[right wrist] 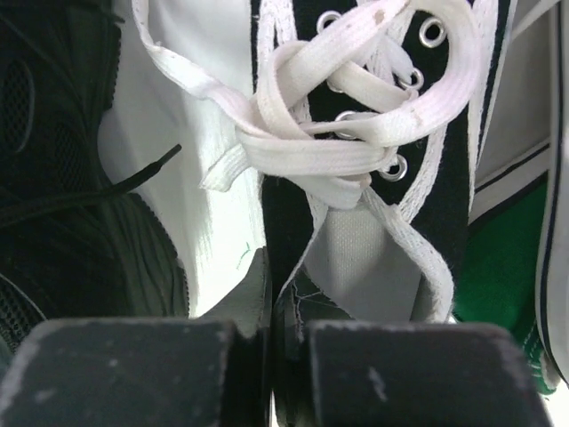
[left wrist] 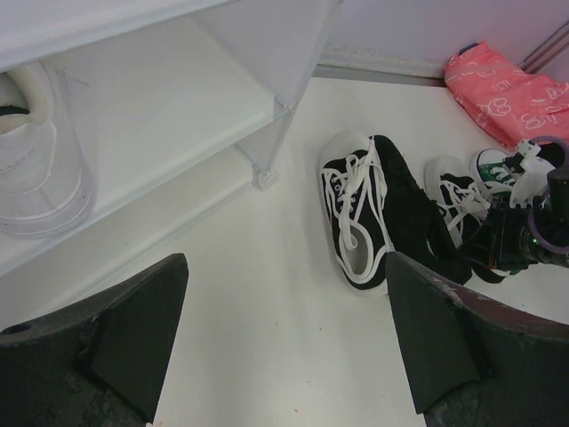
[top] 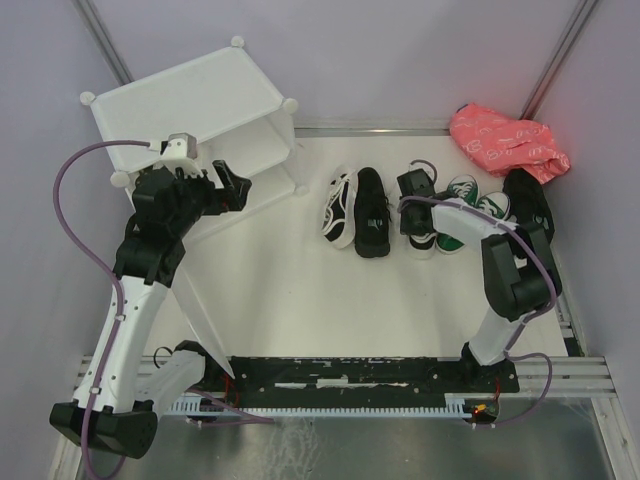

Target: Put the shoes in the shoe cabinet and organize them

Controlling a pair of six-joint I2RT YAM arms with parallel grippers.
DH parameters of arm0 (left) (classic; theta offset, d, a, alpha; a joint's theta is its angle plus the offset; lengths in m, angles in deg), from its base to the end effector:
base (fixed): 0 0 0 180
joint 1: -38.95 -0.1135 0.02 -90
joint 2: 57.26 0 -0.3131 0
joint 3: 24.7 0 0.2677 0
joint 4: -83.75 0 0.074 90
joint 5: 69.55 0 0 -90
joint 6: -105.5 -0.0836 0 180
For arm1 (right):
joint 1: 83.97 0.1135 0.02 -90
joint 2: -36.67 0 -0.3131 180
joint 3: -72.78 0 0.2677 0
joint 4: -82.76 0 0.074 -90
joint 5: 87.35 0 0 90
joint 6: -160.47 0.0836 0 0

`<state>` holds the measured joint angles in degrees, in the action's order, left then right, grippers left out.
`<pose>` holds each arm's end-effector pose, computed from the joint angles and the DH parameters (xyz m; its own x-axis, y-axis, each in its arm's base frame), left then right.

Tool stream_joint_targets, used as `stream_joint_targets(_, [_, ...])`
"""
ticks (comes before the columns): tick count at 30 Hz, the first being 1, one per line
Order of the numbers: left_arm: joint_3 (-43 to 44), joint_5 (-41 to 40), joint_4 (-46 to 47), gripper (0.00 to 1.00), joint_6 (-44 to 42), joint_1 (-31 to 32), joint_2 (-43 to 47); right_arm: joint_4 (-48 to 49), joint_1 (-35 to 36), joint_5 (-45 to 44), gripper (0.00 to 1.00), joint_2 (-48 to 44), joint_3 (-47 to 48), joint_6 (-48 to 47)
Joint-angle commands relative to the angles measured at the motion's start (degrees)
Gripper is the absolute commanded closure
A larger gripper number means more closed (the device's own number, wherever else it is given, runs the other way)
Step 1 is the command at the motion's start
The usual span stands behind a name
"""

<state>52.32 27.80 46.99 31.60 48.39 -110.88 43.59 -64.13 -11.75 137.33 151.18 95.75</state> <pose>0.2277 -0.0487 0.4356 -0.2982 -0.2292 -0.9266 0.2110 0.9309 -0.2982 0.3831 0.1161 0.1837 -0.8396 0.1368 -0.5257 0.1567 0.9876 0.0067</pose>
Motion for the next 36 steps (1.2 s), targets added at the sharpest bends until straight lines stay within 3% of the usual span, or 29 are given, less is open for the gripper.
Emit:
stream_joint_targets(1, [0.39,1.32,1.12,0.03,1.3,-0.15,1.24,1.45,-0.27,-7.42,1.0,-6.64,-2.54,-0.66])
stream_joint_targets(8, [1.01,1.17,1.09,0.03,1.64,-0.18,1.5,-5.51,5.59,-8.15,1.0,-19.7,4.46,-7.84])
stream_joint_targets(14, [2.17,0.63,0.55,0.03,1.74,-0.17,1.41,-9.59,20.99,-7.84,1.0,-22.13,10.35,-7.55])
stream_joint_targets(23, [2.83,0.54,0.26,0.03,1.81,-0.2,1.59,-0.91,37.95,3.54,1.0,-13.05,11.68,-8.76])
stream_joint_targets(29, [2.56,0.53,0.21,0.02,1.61,-0.19,1.68,3.81,41.33,7.78,1.0,-1.01,13.09,-8.05])
stream_joint_targets(30, [2.52,0.47,0.2,0.02,1.57,-0.2,1.68,4.14,41.27,7.08,0.97,1.41,13.64,-7.68])
stream_joint_targets(31, [2.47,0.44,0.27,0.02,1.53,-0.2,1.57,4.17,41.28,5.92,0.86,3.83,14.3,-7.25])
stream_joint_targets(35, [2.71,0.41,0.11,0.02,1.1,-0.09,1.42,2.66,41.33,0.18,0.28,8.71,16.63,-5.81])
stream_joint_targets(36, [2.8,0.39,0.03,0.02,0.94,-0.09,1.38,2.56,41.31,-0.75,0.17,8.42,16.33,-5.35])
